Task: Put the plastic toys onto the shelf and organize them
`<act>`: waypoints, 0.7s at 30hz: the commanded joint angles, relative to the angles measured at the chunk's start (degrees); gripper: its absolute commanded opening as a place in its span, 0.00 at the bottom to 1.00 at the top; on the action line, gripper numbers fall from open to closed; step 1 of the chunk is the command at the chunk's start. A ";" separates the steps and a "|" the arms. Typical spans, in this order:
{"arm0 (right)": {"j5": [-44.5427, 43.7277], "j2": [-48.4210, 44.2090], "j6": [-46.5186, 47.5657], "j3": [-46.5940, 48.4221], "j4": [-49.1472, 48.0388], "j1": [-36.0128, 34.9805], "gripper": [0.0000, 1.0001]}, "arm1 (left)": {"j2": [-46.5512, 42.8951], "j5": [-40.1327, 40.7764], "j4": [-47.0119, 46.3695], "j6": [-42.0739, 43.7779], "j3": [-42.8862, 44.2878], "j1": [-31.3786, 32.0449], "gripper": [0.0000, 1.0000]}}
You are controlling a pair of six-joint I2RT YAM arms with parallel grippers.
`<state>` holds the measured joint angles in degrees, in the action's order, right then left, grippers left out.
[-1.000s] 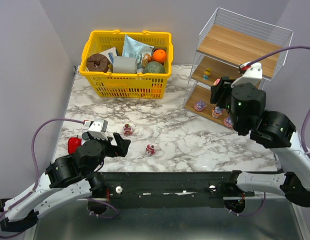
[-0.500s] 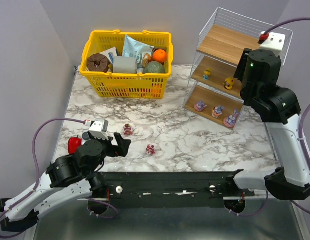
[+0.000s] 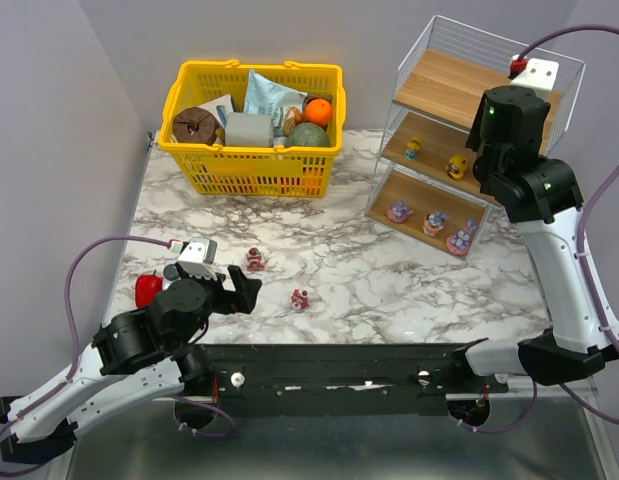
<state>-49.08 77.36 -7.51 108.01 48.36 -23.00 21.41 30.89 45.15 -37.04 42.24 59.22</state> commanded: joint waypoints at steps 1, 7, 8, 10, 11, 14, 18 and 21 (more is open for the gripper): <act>1.62 -0.81 -0.05 -1.30 -2.39 1.82 0.39 | 0.48 0.13 -0.41 0.47 -0.67 -0.16 0.99; 3.99 -1.25 -1.63 -3.50 -2.39 5.16 0.42 | 0.65 0.13 -0.41 0.39 -0.58 -0.16 0.99; 4.77 -1.42 -2.07 -3.77 -2.48 6.03 0.42 | 0.56 0.22 -0.32 0.39 -0.67 -0.16 0.99; 5.66 -1.51 -2.42 -4.29 -2.39 7.00 0.43 | 0.65 0.22 -0.32 0.30 -0.67 -0.16 0.99; 6.44 -1.51 -2.77 -4.38 -2.48 7.88 0.45 | 0.56 0.22 -0.32 0.30 -0.67 -0.16 0.99; 7.41 -1.43 -3.12 -4.73 -2.39 9.37 0.50 | 0.65 0.22 -0.23 0.21 -0.67 -0.16 0.99; 8.73 -1.07 -3.39 -4.65 -2.48 10.87 0.54 | 0.65 0.31 -0.23 0.21 -0.67 -0.16 0.99; 9.35 -0.37 -3.65 -3.69 -2.13 11.84 0.55 | 0.56 0.31 -0.23 0.12 -0.67 -0.16 0.99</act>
<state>-40.66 75.64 -11.14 104.62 43.83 -12.75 21.71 30.89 45.17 -37.06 42.24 59.22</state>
